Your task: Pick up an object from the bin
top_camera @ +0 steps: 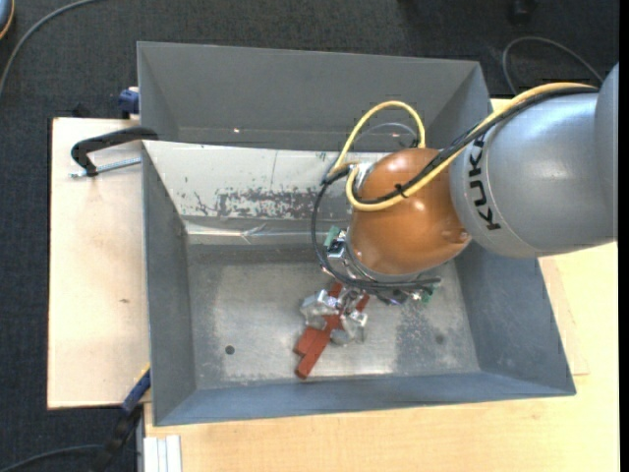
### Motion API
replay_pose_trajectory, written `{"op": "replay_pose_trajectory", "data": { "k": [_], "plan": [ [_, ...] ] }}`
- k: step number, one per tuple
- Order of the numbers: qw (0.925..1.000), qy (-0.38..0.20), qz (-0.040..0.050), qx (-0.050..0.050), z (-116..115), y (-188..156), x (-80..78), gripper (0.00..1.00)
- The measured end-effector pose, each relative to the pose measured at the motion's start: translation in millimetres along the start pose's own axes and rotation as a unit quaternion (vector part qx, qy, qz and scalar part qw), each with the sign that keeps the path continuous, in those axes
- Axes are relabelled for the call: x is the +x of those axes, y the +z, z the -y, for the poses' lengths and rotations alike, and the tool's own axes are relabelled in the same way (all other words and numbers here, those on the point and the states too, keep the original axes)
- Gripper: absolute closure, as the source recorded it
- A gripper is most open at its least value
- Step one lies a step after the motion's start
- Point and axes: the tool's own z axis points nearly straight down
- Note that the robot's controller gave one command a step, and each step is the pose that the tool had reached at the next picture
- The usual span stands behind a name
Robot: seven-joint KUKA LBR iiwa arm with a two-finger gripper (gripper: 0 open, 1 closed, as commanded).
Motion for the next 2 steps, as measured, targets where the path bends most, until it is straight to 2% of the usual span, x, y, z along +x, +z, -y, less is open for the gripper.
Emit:
{"op": "replay_pose_trajectory", "data": {
  "k": [1, 2],
  "plan": [
    [0.9447, -0.328, -0.0055, -0.004, 5.8, 3.3, -24.2, 1.0],
    [0.9146, -0.404, -0.0064, -0.005, 4.9, -3.0, 20.4, 1.0]
  ]
}}
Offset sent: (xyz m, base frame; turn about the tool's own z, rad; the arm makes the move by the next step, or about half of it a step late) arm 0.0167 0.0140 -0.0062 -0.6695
